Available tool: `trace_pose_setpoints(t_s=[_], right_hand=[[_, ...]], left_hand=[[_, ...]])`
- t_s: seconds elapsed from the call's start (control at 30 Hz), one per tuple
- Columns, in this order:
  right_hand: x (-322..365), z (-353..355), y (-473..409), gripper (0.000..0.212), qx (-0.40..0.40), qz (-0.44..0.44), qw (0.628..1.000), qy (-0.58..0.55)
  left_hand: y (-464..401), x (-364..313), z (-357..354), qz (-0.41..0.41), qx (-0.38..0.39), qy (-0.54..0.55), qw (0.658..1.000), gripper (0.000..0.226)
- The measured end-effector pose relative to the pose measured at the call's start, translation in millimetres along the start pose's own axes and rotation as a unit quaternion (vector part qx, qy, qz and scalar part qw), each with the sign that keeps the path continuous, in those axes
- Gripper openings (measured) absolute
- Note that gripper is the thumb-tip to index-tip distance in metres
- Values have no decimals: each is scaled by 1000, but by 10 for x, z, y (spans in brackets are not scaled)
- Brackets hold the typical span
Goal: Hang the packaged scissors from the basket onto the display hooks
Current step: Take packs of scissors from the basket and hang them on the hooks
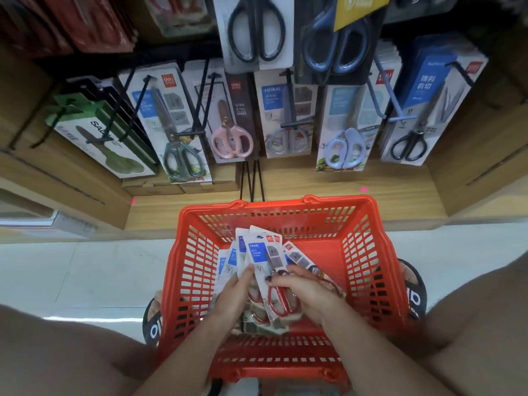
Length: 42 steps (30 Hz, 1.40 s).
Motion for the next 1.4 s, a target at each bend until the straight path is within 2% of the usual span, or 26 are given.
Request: trace_pose_setpoints(t_s=[0.07, 0.23, 0.37, 0.5, 0.67, 0.73, 0.83, 0.97, 1.03, 1.13, 1.4], right_hand=[[68, -116, 105, 48, 6, 16, 1000, -17], [332, -417, 426, 49, 38, 75, 996, 7], [731, -558, 707, 65, 64, 141, 987, 46], [1038, -698, 967, 50, 131, 178, 973, 73], [1426, -772, 1398, 53, 157, 243, 952, 99], [1565, -807, 1567, 52, 168, 264, 942, 123], [1779, -888, 1771, 33, 174, 295, 928, 147], [2168, -1080, 2112, 33, 186, 365, 905, 117], [2374, -1210, 2255, 31, 183, 411, 887, 106], [2672, -1343, 2392, 24, 135, 478, 863, 91], [3102, -1570, 2515, 22, 64, 554, 828, 64]], left_hand=[[105, -160, 123, -19, 3, 32, 999, 41], [393, -439, 556, -57, -85, 43, 994, 16], [697, -743, 765, -111, -86, 57, 988, 24], [1087, -1100, 964, -189, -77, 26, 979, 11], [1517, -1507, 1274, -227, -57, 51, 971, 11], [1628, -1657, 1434, -237, -62, 74, 967, 29], [1735, -1873, 1657, -258, -73, 114, 957, 49], [1745, -2166, 1851, -308, -95, 140, 936, 33], [1686, -2284, 1925, -323, -117, 146, 928, 42], [1573, -2469, 1995, -341, -140, 178, 913, 57], [1264, -2843, 2089, -381, -143, 202, 891, 41]])
Point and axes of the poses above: each hand's wrist, its own y-axis away from the middle knuckle, its own z-axis out of the back of the hand, x = y × z, the point moved 5 cm from there along -y, towards the middle knuckle, and after that the axes turned 6 degrees about -z, right-handed, at the moved point
